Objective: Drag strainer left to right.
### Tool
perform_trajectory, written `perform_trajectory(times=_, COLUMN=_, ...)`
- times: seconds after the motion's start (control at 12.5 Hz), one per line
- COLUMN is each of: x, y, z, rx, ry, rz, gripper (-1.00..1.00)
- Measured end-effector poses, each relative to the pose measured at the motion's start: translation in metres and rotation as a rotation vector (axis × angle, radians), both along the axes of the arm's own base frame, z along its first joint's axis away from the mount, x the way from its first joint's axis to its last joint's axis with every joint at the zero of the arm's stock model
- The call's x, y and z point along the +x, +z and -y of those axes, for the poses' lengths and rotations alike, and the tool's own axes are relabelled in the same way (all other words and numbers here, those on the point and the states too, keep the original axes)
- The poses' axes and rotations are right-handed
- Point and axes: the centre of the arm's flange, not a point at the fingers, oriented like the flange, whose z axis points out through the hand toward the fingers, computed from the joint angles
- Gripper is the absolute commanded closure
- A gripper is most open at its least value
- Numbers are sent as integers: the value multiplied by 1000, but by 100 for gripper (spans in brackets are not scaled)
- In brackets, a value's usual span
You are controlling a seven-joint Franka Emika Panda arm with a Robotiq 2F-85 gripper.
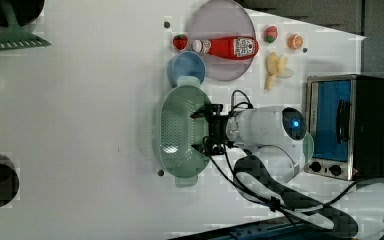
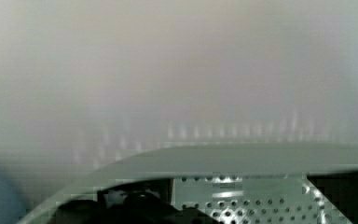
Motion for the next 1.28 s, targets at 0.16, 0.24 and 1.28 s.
perform_trajectory(times=0.16, x=-1, y=2, z=23, rx=-14, ry=1, rz=6, gripper=-100)
perform_trajectory(times=0.24, x=-1, y=5, z=38, rx=-28, ry=5, rz=14, gripper=-100)
perform_trajectory(times=1.28, x=2, y=1, z=213, rx=-111, ry=-34, rz=-25, gripper=-100)
